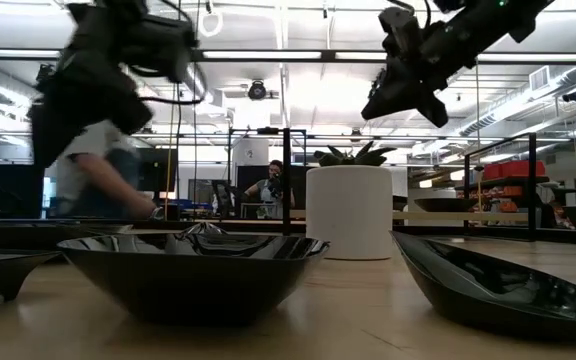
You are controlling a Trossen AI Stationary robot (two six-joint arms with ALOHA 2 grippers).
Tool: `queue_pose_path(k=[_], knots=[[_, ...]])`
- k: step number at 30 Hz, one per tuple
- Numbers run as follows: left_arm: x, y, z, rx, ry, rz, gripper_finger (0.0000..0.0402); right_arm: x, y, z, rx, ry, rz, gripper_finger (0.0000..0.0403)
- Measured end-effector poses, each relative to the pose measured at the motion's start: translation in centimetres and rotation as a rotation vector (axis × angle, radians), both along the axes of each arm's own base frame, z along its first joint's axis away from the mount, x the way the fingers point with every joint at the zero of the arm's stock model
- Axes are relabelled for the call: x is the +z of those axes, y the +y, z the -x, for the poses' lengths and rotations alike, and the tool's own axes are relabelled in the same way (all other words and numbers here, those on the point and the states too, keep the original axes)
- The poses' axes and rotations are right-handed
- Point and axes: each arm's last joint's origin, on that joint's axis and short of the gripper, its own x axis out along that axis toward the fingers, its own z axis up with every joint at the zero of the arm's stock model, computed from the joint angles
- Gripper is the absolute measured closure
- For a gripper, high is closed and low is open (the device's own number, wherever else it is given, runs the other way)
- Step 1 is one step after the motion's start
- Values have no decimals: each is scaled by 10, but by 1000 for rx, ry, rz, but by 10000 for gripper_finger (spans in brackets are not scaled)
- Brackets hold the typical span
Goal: Pick & Place Mini shaped plates
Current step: Stack the leaf shaped plate on top of the leaf shaped plate on the shelf
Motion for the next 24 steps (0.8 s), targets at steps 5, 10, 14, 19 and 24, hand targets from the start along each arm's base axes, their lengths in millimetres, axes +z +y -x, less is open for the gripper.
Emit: queue_pose_path(k=[5,10,14,19,24], knots=[[-14,-16,23,208,38,11,268,0,-22,2,43,41,128,401],[-35,-28,30,306,5,22,268,0,-37,4,83,42,121,401],[-47,-31,36,384,24,-24,268,0,-39,5,159,48,123,401],[-53,-30,39,437,32,-108,268,-1,-38,5,224,53,118,400],[-64,-29,45,443,30,-131,268,-2,-38,6,240,62,132,393]])
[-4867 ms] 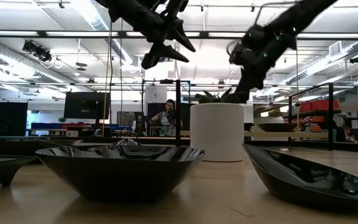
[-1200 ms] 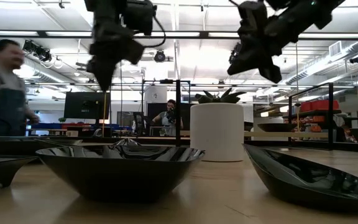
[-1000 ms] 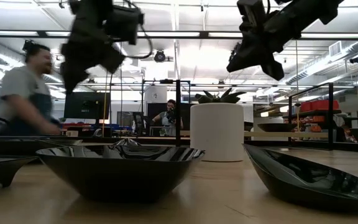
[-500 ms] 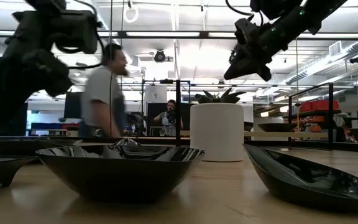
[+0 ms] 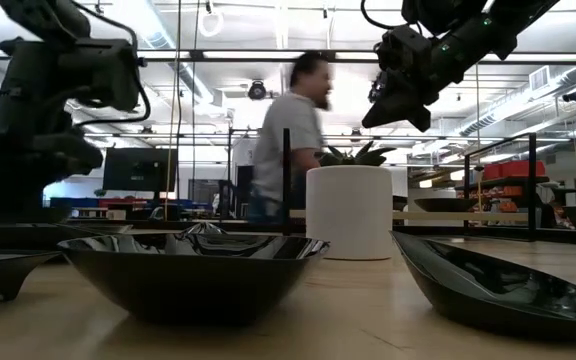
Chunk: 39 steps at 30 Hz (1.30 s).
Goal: Pick & Place Mini shaped plates
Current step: Stack the leaf shaped plate on top of the leaf shaped plate on the shelf
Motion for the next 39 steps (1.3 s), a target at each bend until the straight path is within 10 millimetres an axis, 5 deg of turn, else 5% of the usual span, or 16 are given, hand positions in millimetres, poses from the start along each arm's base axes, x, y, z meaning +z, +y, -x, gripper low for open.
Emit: queue_pose_path(k=[8,19,33,39], knots=[[-9,-1,-2,1,-78,27,288,0,0,0,11,2,16,397],[5,-1,-19,-60,-196,17,393,0,0,0,8,1,18,396],[23,-2,-32,-107,-284,8,398,1,0,-1,5,-8,13,396],[53,7,-45,-90,-380,-36,399,8,-4,-4,-23,-104,-54,390]])
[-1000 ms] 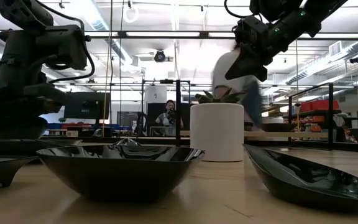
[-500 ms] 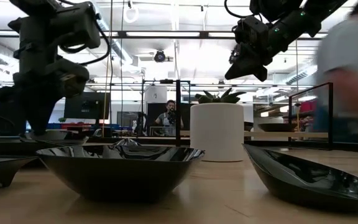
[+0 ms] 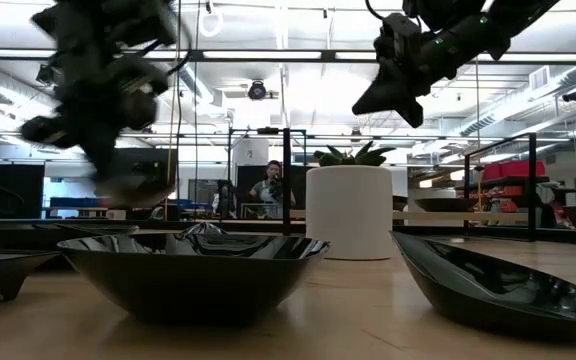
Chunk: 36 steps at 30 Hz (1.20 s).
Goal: Pick & Place Mini shaped plates
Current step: Stack the leaf shaped plate on top of the leaf shaped plate on the shelf
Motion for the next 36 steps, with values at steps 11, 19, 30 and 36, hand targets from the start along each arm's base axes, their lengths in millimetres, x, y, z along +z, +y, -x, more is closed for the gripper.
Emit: queue_pose_path(k=[11,19,30,36], knots=[[80,51,-56,36,-235,-206,400,66,-24,-5,23,-58,-8,330],[95,78,-121,-137,-277,-288,401,82,-30,-19,36,123,-45,241],[113,90,-175,-371,-381,-361,400,59,-34,-37,75,198,-113,204],[113,90,-177,-410,-377,-381,399,59,-34,-37,101,197,-99,225]])
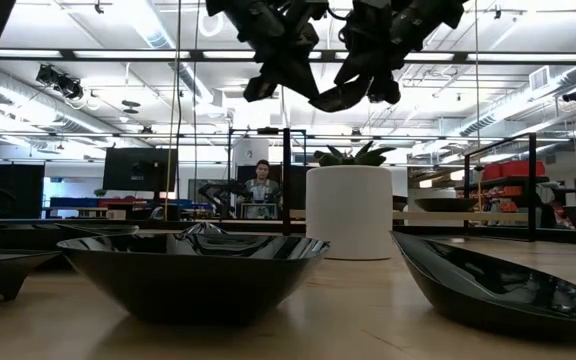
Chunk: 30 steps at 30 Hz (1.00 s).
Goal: Pick & Place Mini shaped plates
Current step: Stack the leaf shaped plate on top of the leaf shaped plate on the shelf
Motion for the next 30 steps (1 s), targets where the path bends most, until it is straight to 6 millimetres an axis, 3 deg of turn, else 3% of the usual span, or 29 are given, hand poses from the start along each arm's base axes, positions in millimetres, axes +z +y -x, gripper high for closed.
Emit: queue_pose_path(k=[22,30], knots=[[1,0,-1,16,-16,7,397,-6,1,4,-2,74,14,394],[4,4,-1,7,-46,18,347,-13,-5,18,-44,223,49,397]])
